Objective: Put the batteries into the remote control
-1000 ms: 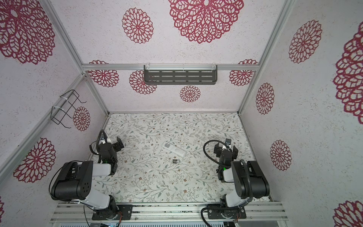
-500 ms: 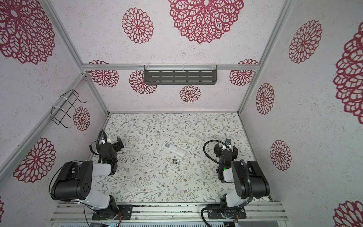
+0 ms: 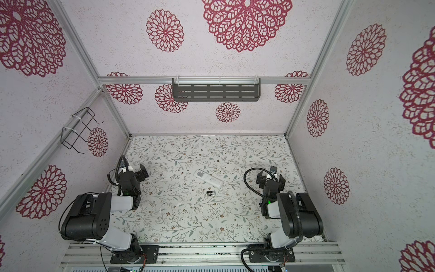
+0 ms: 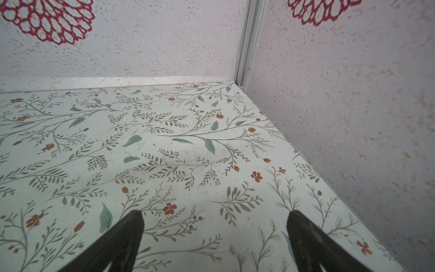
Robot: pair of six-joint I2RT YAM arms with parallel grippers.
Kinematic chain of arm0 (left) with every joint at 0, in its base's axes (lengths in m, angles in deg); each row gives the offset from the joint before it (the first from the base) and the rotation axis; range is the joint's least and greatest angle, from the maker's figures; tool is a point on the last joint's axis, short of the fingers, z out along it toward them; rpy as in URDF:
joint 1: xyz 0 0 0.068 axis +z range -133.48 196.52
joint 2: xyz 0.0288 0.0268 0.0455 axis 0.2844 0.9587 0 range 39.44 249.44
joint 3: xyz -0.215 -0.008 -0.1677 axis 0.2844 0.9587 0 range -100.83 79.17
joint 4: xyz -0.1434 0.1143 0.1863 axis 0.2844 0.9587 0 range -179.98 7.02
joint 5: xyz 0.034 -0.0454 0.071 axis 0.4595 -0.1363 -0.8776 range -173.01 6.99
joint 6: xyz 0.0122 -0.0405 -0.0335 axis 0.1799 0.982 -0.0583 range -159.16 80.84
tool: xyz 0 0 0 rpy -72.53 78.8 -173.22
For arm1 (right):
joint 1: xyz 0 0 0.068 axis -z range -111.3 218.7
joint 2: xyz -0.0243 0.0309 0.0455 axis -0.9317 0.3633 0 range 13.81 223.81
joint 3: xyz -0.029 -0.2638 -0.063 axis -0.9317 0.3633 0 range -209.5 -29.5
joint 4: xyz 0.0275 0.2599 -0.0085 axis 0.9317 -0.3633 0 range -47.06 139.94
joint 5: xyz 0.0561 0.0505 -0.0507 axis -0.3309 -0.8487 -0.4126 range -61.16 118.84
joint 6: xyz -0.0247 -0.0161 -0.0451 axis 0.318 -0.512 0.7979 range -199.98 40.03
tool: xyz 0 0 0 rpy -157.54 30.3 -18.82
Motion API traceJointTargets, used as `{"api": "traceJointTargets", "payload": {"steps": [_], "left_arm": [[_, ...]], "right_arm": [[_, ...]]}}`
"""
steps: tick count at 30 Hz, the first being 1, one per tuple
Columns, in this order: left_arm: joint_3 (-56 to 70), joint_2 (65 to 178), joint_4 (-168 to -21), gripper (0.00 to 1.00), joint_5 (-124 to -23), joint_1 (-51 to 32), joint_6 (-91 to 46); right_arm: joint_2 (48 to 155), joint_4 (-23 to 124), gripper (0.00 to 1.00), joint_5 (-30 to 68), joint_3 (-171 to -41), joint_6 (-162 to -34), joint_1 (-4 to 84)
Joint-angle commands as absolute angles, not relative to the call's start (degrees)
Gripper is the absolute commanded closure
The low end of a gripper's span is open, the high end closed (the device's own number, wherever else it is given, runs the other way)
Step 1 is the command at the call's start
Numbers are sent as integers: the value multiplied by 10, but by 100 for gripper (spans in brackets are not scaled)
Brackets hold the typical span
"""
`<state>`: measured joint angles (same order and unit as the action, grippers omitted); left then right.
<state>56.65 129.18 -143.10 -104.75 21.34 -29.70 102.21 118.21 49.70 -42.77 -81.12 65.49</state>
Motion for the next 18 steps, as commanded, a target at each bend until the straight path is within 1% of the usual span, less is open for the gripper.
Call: {"api": "traceJointTargets", "payload": {"steps": [1,12,16,18], "left_arm": [[561,1291,-1439,3,-1047,216,-304],[563,1290,-1445,3,-1047,215,-306],[542,1264,-1389,3,-1055,196,-327],[515,1251,-1330,3,-1100,175,-337]], "right_arm": [[1019,1201,1,505,-435,-823,653],[1020,1204,1,505,-435,-822,653],[1021,1203,1,505,-435,-822,653],[1021,1203,1,505,-434,-822,653]]}}
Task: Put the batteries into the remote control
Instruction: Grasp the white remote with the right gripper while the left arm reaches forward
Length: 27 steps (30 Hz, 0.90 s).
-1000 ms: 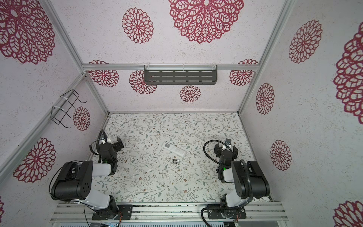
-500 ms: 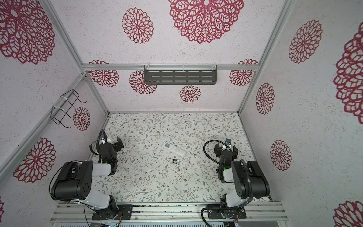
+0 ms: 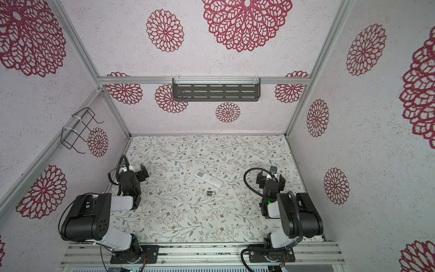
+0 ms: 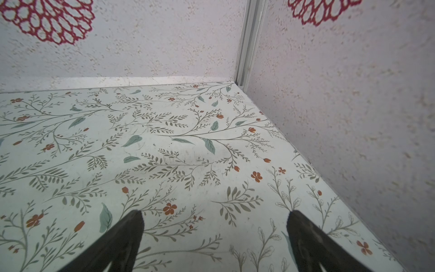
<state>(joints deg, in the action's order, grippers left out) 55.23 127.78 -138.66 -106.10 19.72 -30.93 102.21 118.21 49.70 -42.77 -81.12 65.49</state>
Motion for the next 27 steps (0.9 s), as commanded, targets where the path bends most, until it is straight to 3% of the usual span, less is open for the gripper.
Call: {"api": "traceJointTargets", "payload": {"steps": [1,6,12,18,22,27], "left_arm": [[500,1249,-1302,3,-1123,163,-345],[423,1254,-1183,3,-1246,100,-356],[326,1262,-1010,2,-1314,28,-324],[238,1246,-845,3,-1190,11,-197],[183,1242,-735,3,-1137,8,-122],[118,1241,-594,3,-1077,7,-72]], "right_arm": [[1020,1204,1,505,-434,-822,653],[1020,1197,1,500,-438,-825,654],[1009,1179,1,469,-445,-811,656],[921,957,1,416,-530,-794,648],[886,831,1,312,-578,-818,639],[876,723,1,268,-627,-834,564]]}}
